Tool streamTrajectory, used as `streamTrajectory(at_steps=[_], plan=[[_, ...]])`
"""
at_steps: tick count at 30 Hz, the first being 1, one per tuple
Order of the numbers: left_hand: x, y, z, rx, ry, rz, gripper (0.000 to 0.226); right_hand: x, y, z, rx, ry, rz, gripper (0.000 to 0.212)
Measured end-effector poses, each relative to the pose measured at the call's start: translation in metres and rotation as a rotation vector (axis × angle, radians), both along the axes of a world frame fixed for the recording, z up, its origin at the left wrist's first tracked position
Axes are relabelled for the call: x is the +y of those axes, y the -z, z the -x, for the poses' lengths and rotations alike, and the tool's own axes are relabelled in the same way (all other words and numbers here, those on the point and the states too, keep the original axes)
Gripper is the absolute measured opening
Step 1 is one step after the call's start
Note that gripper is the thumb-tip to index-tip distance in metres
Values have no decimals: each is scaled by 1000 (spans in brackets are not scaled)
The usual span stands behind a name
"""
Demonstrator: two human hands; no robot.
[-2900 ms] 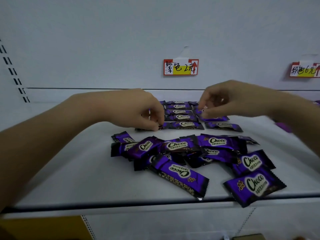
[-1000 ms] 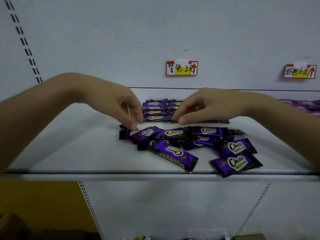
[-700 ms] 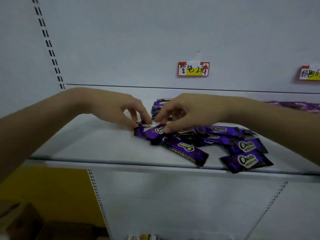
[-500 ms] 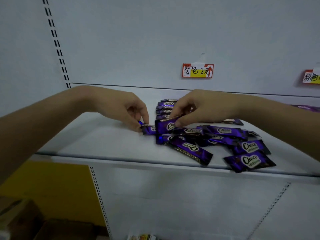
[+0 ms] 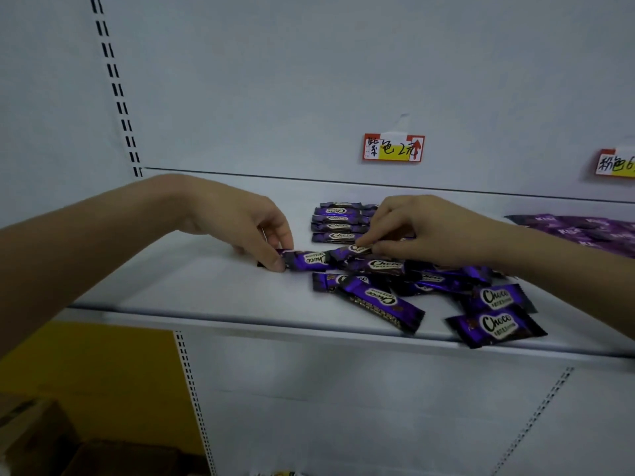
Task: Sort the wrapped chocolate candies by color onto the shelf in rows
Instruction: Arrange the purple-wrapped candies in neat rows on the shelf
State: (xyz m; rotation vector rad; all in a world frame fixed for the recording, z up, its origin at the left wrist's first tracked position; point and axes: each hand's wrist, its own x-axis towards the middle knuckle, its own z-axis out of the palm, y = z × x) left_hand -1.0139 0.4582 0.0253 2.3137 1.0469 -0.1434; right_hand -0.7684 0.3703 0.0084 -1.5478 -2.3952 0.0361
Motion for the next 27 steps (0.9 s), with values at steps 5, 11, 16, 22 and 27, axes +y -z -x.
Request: streamTrajectory(at_steps=[5, 11, 16, 22, 27], plan=[[5, -7, 2, 48, -28, -51, 22, 4, 0, 2, 203, 61, 58, 19], [18, -20, 31, 24, -113, -106, 11, 9, -2, 7, 299, 80, 120, 19], [20, -18, 30, -165, -137, -29, 8, 16, 5, 15, 172, 140, 84, 17], [3, -22, 0, -372, -48, 50, 15, 7, -11, 25, 491, 92, 37, 21], [-16, -22, -40, -477, 24, -113, 12, -2, -18, 15, 606, 58, 144, 20]])
